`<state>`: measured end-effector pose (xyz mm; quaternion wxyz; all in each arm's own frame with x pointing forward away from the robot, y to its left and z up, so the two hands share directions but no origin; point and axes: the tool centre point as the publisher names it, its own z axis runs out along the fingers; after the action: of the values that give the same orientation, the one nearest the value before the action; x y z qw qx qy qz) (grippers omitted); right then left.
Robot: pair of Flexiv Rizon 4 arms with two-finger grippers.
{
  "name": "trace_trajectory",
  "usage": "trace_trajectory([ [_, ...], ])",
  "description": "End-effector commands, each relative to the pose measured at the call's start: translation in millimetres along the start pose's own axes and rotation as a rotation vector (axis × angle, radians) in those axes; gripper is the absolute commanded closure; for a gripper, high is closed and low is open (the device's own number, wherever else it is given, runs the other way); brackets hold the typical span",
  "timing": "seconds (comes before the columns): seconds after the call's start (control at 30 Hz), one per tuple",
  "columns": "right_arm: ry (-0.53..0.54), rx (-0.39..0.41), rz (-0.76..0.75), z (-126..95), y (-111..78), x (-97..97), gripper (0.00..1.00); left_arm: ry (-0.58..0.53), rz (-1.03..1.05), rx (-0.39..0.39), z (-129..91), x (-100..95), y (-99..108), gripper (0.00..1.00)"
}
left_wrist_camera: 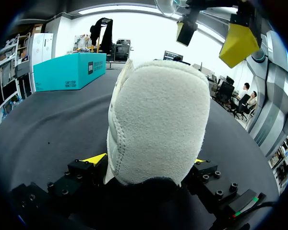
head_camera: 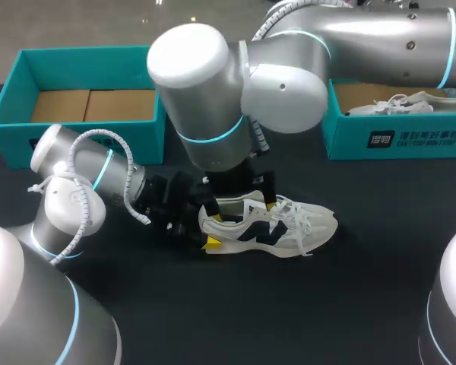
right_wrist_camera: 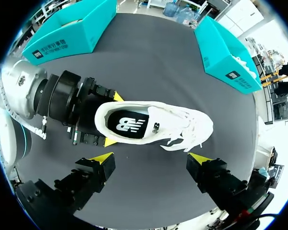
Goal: Take the shoe out of the shoebox, open the shoe tongue, remove and reinsert the insole, then place the shoe into the shoebox
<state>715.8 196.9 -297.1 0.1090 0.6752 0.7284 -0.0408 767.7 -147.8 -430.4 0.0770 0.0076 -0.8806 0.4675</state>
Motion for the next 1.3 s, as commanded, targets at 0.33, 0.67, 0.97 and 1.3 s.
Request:
trace_trajectory([
  [0.33, -0.023, -0.001, 0.046, 28, 21.7, -7.7, 0.00, 0.000, 0.000, -0.001, 1, -1.4, 2, 1.00],
  [0.67, -0.023, -0.001, 0.046, 28, 21.7, -7.7, 0.00, 0.000, 0.000, -0.001, 1, -1.4, 2, 1.00],
  [0.97, -0.038, 0.012, 0.083, 46, 32.5, -23.6, 0.00, 0.000, 0.000, -0.001, 1, -1.4, 2, 1.00],
  [1.3, -0.094, 0.053, 0.049, 71, 43.9, -23.3, 0.00, 0.000, 0.000, -0.001, 1, -1.4, 2, 1.00],
])
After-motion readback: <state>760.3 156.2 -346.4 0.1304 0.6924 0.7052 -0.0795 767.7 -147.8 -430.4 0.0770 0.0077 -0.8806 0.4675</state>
